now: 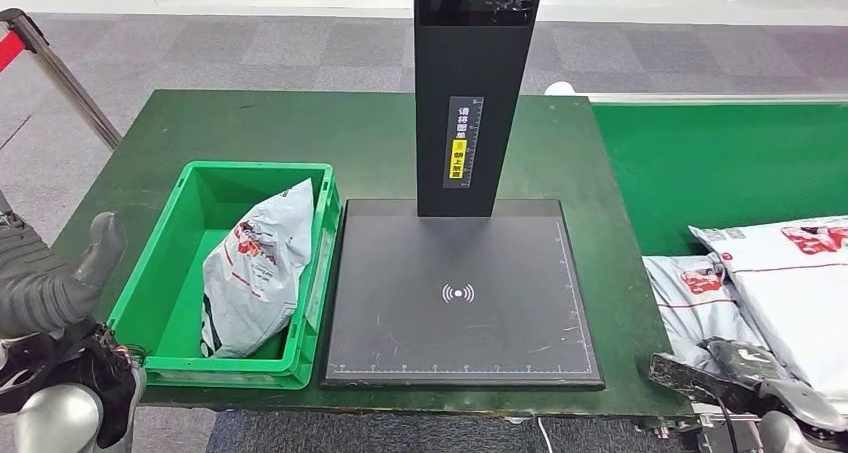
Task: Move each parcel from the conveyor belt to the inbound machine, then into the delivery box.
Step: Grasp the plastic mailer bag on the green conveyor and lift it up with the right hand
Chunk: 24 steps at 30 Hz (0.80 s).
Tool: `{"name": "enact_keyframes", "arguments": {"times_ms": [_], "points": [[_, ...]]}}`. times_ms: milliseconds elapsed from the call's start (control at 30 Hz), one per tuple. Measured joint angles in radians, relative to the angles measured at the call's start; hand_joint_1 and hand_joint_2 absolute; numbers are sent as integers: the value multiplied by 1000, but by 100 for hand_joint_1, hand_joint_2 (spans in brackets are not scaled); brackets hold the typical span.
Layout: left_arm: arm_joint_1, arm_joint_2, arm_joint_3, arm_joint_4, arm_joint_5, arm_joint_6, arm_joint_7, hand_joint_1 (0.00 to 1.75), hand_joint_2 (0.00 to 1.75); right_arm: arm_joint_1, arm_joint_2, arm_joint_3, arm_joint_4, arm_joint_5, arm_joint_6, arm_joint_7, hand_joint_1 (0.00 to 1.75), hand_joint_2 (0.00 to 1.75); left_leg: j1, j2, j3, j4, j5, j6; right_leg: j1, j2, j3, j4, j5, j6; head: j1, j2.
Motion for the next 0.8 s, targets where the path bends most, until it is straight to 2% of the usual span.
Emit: {"name": "enact_keyframes", "arguments": {"times_ms": [167,367,500,667,800], "points": [[14,2,6,-21,14,27,-19,0,175,46,17,-56,-44,29,10,-6,175,175,0,-2,0,0,-1,1,0,-2,3,-1,0,1,0,0],[44,4,37,-53,20,26,-35,0,175,13,45,-117,-70,40,-37,-35,175,175,-1,0,0,0,-1,1,-2,1,3,0,0,1,0,0],[58,5,45,-67,17,24,-29,0,175,13,55,-192,-164,-53,-11,-61,175,175,-3,3,-1,0,0,1,-3,2,1,0,1,2,0,0],[79,10,52,-82,18,23,-33,0,175,19,57,-361,-409,-255,51,-99,175,175,-4,5,-2,0,0,1,-5,4,-3,2,1,3,0,0],[94,11,52,-86,19,18,-44,0,175,20,59,-460,-586,-335,67,-92,175,175,-4,5,-2,0,0,1,-4,4,-4,3,1,2,0,0]]}}
